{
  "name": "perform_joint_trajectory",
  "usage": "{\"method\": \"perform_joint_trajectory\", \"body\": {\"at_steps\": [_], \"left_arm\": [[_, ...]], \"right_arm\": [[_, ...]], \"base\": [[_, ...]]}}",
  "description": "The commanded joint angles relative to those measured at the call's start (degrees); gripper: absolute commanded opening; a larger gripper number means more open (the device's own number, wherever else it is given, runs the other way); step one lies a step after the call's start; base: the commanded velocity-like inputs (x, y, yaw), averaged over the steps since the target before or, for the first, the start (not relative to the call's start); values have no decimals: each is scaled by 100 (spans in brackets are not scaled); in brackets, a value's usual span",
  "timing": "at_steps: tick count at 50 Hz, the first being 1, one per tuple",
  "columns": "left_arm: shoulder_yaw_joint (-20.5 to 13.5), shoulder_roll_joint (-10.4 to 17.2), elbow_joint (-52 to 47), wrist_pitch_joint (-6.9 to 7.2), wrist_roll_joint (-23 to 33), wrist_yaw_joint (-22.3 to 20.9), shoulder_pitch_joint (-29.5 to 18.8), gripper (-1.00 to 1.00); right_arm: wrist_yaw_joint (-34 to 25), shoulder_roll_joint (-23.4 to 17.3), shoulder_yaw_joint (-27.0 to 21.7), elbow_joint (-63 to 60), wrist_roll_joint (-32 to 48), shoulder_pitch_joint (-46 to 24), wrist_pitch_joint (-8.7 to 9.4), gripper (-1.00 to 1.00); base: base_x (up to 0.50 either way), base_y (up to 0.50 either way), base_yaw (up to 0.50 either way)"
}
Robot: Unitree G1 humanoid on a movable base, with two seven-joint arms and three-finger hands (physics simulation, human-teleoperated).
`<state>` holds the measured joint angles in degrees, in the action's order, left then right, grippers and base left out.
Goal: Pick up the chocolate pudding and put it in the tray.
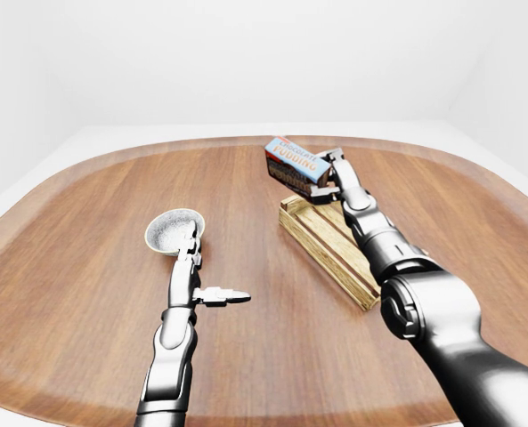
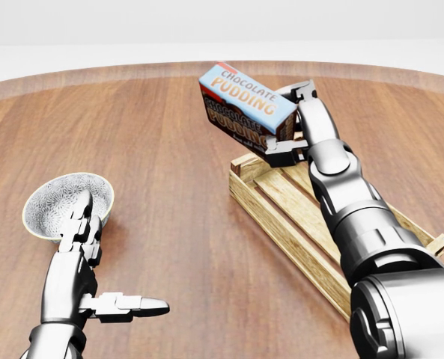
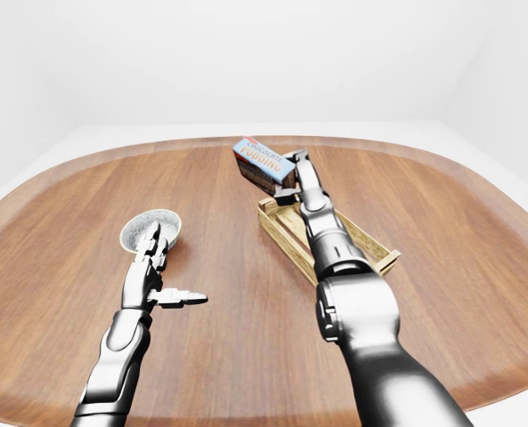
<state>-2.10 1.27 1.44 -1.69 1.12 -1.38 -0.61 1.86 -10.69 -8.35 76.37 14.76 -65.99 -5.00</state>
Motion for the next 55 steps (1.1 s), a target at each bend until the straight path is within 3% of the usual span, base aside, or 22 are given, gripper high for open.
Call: {"method": "perform_joint_trajectory", "body": {"at_steps": [1, 8, 55], "left_arm": [[-1, -7, -32, 84, -64, -46, 8, 100], [0, -8, -80, 127, -69, -41, 13, 100], [4, -4, -22, 72, -58, -72, 16, 100]], "right_arm": [[47, -84, -123, 38, -139, 121, 0, -100], [45, -110, -125, 41, -112, 133, 0, -100], [208, -438, -249, 77, -51, 520, 0, -100]], "base": [[0, 0, 0], [0, 0, 0], [0, 0, 0]]}}
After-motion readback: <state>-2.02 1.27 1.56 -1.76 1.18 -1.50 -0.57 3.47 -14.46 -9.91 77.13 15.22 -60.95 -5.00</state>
